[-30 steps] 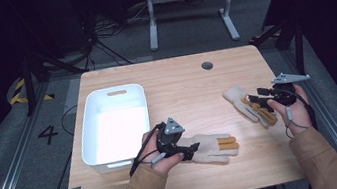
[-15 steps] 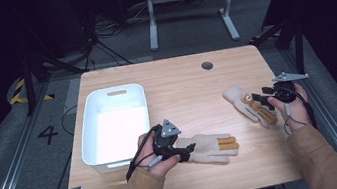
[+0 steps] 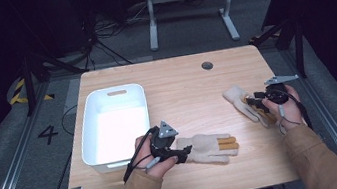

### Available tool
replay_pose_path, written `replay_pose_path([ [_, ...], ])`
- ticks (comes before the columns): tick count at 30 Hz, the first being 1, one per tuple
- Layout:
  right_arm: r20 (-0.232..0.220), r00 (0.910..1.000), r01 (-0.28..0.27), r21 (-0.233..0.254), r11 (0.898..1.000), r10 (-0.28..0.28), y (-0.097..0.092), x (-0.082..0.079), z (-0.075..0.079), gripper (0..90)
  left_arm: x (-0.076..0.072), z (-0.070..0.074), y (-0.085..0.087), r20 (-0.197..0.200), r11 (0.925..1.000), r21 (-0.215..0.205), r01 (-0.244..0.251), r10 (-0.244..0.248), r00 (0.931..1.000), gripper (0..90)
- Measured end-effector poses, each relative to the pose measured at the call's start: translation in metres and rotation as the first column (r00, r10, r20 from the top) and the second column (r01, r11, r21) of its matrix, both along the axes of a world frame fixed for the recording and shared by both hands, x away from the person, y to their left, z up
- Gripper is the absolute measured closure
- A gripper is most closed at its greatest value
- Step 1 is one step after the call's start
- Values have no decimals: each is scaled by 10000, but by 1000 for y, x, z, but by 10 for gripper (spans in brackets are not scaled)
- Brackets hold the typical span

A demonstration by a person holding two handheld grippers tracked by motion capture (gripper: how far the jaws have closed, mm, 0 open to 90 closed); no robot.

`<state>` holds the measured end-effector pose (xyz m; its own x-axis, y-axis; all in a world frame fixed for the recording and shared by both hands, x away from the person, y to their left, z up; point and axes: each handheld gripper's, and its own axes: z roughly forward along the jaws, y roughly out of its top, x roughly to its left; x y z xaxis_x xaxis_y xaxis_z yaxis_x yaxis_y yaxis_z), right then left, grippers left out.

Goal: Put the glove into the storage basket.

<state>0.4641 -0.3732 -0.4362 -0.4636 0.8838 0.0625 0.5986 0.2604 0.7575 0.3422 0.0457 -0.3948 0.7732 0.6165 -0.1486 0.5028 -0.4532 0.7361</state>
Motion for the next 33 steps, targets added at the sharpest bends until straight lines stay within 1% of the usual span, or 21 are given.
replay_pose_path([
  [3,-46,10000,-29,-171,9999,28,4,0,-3,494,0,0,0,-4,10000,-60,21,-21,10000,328],
  [7,-112,9999,-10,-707,9975,2,9,1,-9,492,0,0,0,-15,10000,-50,45,-45,10000,328],
  [8,-136,9999,-16,-762,9971,5,9,1,-10,491,0,0,1,-22,10000,-37,22,-22,10000,328],
  [11,-198,9998,57,-731,9973,-71,9,2,-13,511,0,1,1,-59,10000,-76,32,-32,10000,328],
  [14,-259,9996,42,-726,9974,-61,8,1,-14,595,0,1,0,-142,9996,-250,114,-117,9998,327],
  [15,-288,9995,69,-638,9979,-88,7,1,-13,611,0,1,0,-142,9996,-248,118,-122,9998,327],
  [17,-326,9995,-1,-659,9978,-21,6,0,-13,634,0,0,0,-125,9997,-252,73,-76,9999,327],
  [20,-312,9995,-29,-708,9975,7,7,0,-12,655,0,0,0,-126,9997,-224,71,-74,9999,327],
  [23,-173,9999,-26,-812,9967,12,6,-1,-11,670,0,0,0,-126,9997,-215,106,-108,9999,327],
  [26,-188,9998,-29,-771,9970,15,5,-1,-10,679,0,0,0,-127,9997,-210,110,-112,9999,326],
  [28,-233,9997,-58,-768,9970,40,5,-1,-9,684,0,0,0,-132,9996,-259,96,-100,9999,326],
  [31,-164,9998,-70,-801,9968,57,4,-2,-5,689,0,1,1,-187,9993,-365,125,-131,9997,326],
  [33,-162,9998,-127,-727,9973,115,4,-3,-1,691,0,1,1,-216,9992,-376,146,-154,9996,325],
])
